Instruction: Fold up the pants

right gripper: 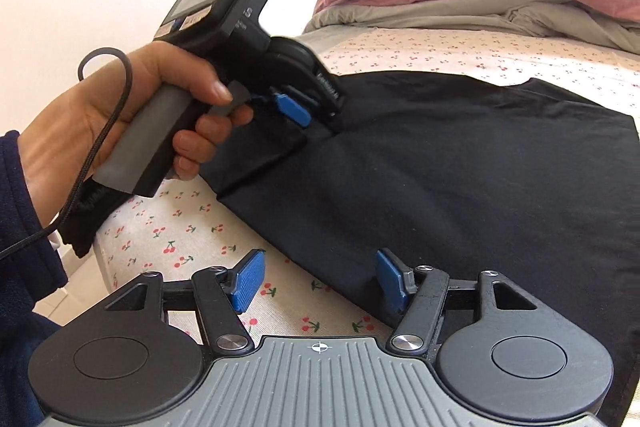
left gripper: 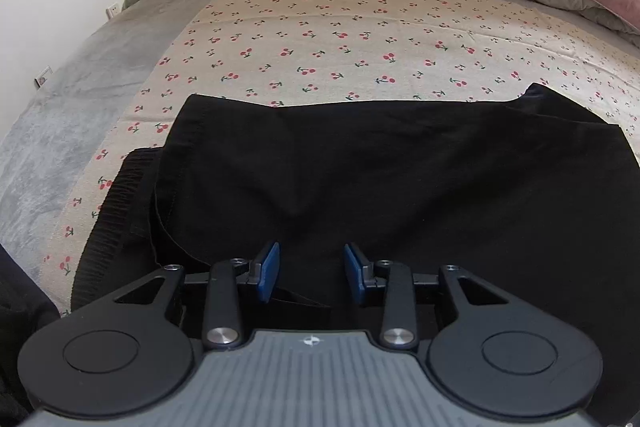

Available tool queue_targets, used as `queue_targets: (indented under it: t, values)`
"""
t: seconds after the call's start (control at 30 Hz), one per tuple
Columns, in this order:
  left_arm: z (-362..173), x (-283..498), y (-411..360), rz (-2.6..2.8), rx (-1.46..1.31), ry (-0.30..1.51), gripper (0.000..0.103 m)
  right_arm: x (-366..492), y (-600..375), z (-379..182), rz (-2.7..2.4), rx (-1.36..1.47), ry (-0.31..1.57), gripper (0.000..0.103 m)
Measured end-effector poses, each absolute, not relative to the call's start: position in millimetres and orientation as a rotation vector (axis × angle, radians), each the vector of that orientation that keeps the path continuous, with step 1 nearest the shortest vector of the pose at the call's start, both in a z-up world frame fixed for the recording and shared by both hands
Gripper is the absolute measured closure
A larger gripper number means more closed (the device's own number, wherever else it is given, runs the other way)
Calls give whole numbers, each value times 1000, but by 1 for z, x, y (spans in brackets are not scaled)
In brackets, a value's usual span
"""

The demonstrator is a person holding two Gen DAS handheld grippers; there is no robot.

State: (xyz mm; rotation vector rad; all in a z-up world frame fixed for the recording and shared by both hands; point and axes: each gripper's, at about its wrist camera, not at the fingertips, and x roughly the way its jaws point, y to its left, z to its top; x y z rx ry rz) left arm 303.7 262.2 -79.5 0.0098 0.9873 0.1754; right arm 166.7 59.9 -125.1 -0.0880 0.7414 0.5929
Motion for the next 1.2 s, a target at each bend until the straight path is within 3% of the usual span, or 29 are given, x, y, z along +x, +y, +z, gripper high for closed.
queue_targets:
  t: [0.13, 0.4, 0.63, 0.77, 0.83, 0.9, 0.97, 1.2]
  values:
    - [-68, 281, 293, 345, 97, 920, 66, 172, 42, -122, 560, -34, 751, 41]
    - [-49, 244, 370, 604, -204, 808, 65, 178, 28, -121, 523, 44, 781, 41]
    - [-50, 258, 305, 285, -202, 818, 61, 177, 19, -100, 499, -13, 727, 42]
    - [-74, 275, 270, 221, -120, 930, 61, 191, -10, -88, 459, 5, 731, 51]
    - [-86, 284, 264, 225, -60, 968, 56, 200, -25, -91, 422, 3, 762, 52]
    - [-93, 288, 262, 234, -16, 974, 43, 213, -41, -105, 404, 12, 856, 53]
    - [-95, 290, 262, 242, -4, 978, 40, 218, -54, -118, 445, 28, 890, 54]
    - [-65, 295, 249, 340, -19, 865, 41, 219, -92, -71, 581, 7, 943, 50]
